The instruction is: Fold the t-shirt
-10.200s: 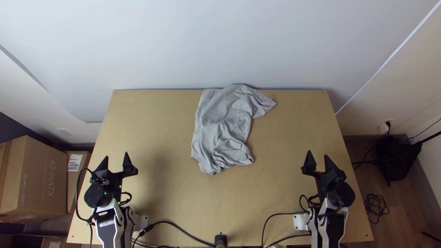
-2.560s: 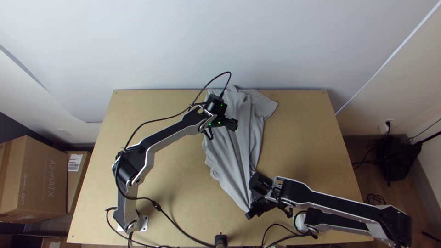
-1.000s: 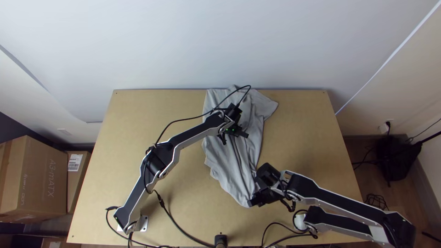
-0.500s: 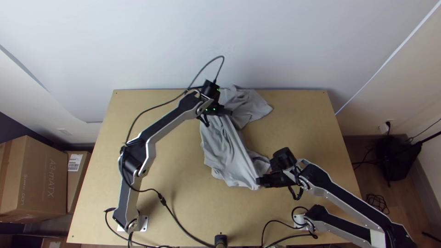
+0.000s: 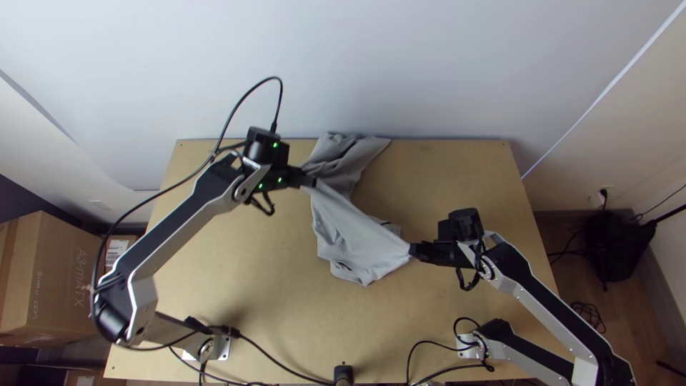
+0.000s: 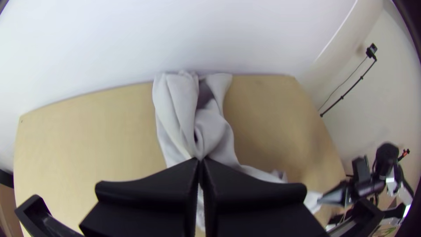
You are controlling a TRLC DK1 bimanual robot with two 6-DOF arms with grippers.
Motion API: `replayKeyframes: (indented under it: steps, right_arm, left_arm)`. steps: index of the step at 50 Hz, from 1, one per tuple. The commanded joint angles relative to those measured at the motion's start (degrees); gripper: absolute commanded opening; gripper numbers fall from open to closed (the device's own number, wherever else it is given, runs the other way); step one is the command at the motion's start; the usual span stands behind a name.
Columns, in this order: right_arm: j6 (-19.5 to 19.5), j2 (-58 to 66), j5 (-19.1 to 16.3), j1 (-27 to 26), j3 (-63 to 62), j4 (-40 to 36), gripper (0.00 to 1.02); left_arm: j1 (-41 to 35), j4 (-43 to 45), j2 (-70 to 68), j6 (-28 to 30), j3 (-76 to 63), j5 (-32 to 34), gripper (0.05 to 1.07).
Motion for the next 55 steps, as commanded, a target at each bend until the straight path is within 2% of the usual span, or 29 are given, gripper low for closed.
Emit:
replayKeyframes:
  steps: [1, 14, 31, 38, 39, 40, 41, 42, 44, 55]
  right_arm:
    - [1.7, 0.2, -0.5, -1.4, 0.7, -0.1, 0.02]
    - [1.8, -0.6, -0.5, -3.6, -0.4, -0.7, 0.02]
    - [0.4, 1.5, -0.4, -6.5, -2.6, -0.8, 0.02]
    - [-0.6, 2.3, -0.4, -8.6, -3.1, -0.8, 0.02]
    - [-0.7, 2.4, -0.4, -8.9, -3.1, -0.8, 0.02]
    - [-1.0, 2.6, -0.4, -9.1, -3.2, -0.8, 0.02]
    - [-1.2, 2.6, -0.4, -9.4, -3.3, -0.8, 0.02]
    - [-1.4, 2.6, -0.4, -9.6, -3.3, -0.8, 0.02]
    - [-1.7, 2.6, -0.4, -10.3, -3.6, -0.8, 0.02]
    - [-3.6, 1.1, -0.4, -11.0, -4.8, -0.8, 0.02]
  left_arm:
    - [-1.0, 0.0, -7.4, -0.4, -10.3, -0.5, 0.08]
    - [-11.4, -2.4, -19.2, 3.3, -28.1, 0.1, 0.08]
    - [-20.5, -15.3, -20.9, 11.5, -31.5, 10.9, 0.08]
    - [-21.6, -15.9, -21.7, 13.7, -32.7, 12.7, 0.09]
    - [-21.6, -15.4, -21.8, 13.8, -32.4, 13.0, 0.13]
    - [-21.4, -14.4, -21.8, 13.8, -31.9, 13.0, 0.23]
    - [-21.0, -13.8, -21.8, 13.8, -31.4, 13.0, 0.39]
    - [-20.7, -13.9, -21.7, 13.9, -30.7, 13.1, 0.57]
    - [-19.6, -13.9, -21.3, 14.8, -28.7, 13.2, 1.03]
    - [-8.6, -7.6, -22.0, 16.9, -22.8, 13.8, 1.03]
